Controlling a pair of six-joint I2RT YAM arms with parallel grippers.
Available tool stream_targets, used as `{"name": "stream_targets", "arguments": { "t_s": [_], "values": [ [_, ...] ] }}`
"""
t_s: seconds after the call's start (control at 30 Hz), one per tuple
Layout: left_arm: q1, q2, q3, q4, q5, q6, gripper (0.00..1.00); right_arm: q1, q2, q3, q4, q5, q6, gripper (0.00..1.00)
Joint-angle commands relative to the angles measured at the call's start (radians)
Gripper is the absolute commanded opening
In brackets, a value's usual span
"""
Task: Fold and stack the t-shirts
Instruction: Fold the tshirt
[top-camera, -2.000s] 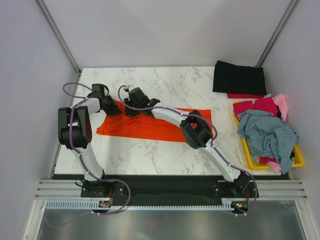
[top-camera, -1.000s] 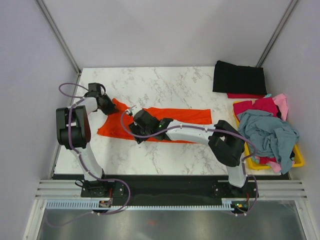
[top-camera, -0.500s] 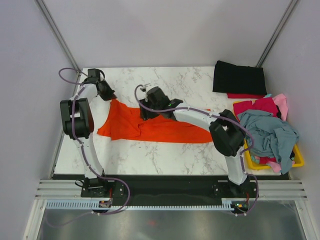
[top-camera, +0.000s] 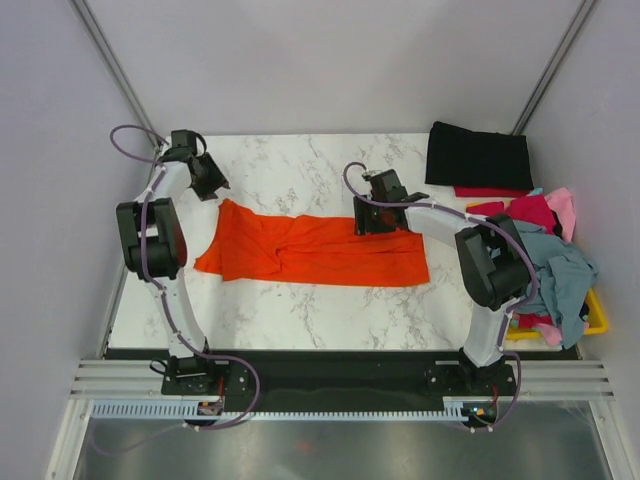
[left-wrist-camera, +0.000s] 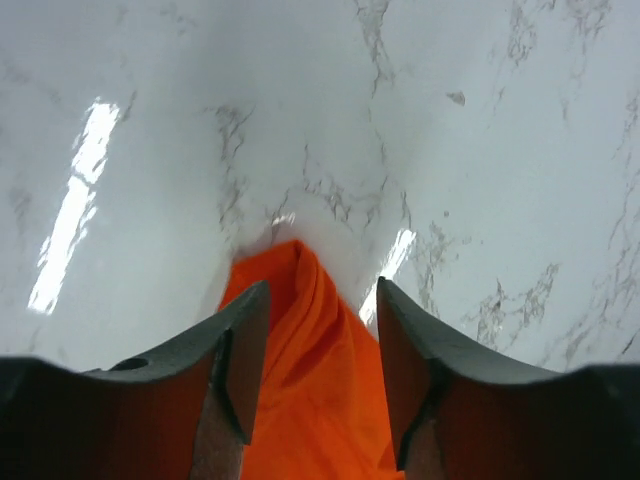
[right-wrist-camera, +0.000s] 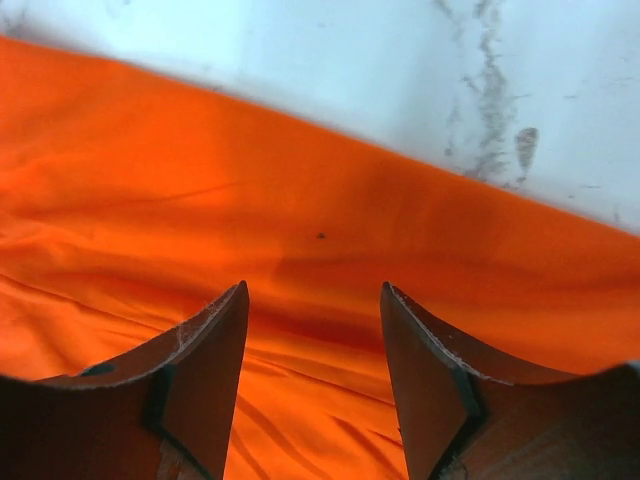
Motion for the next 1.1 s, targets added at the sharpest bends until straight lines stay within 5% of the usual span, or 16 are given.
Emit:
{"name": "stream_targets", "arguments": {
  "t_s": [0.0, 0.23, 0.43, 0.67, 0.77, 0.8, 0.87, 1.07],
  "values": [
    [0.013, -0.244, -0.092, -0.01, -0.127, 0.066, 0.56, -0.09, -0.014, -0.027, 0.014, -0.019, 0.013, 0.64],
    [0.01, -0.427, -0.422, 0.088, -0.088, 0.033, 0.53, -0.182, -0.018, -0.067, 0.05, -0.043, 0.064, 0.64],
    [-0.026, -0.344, -0.466, 0.102, -0.072, -0.002, 0.49, -0.187, 0.029, -0.07, -0.016, -0.219, 0.053, 0.65],
    [-0.096, -0.249, -0.48, 0.102, -0.107, -0.019, 0.5, -0.187, -0.066, -0.26, 0.013, -0.181, 0.079, 0.65],
    [-0.098, -0.217, -0.469, 0.104, -0.124, -0.024, 0.34, -0.188, -0.123, -0.306, 0.004, -0.158, 0.104, 0.62],
    [-0.098, -0.211, -0.46, 0.102, -0.128, -0.021, 0.14, -0.188, -0.137, -0.318, 0.004, -0.157, 0.116, 0.63],
    [-0.095, -0.186, -0.419, 0.102, -0.13, -0.012, 0.02, -0.187, -0.169, -0.353, 0.002, -0.169, 0.128, 0.63],
    [-0.093, -0.027, -0.119, 0.045, -0.152, 0.034, 0.02, -0.149, -0.287, -0.478, 0.001, -0.207, 0.174, 0.64]
  ]
}}
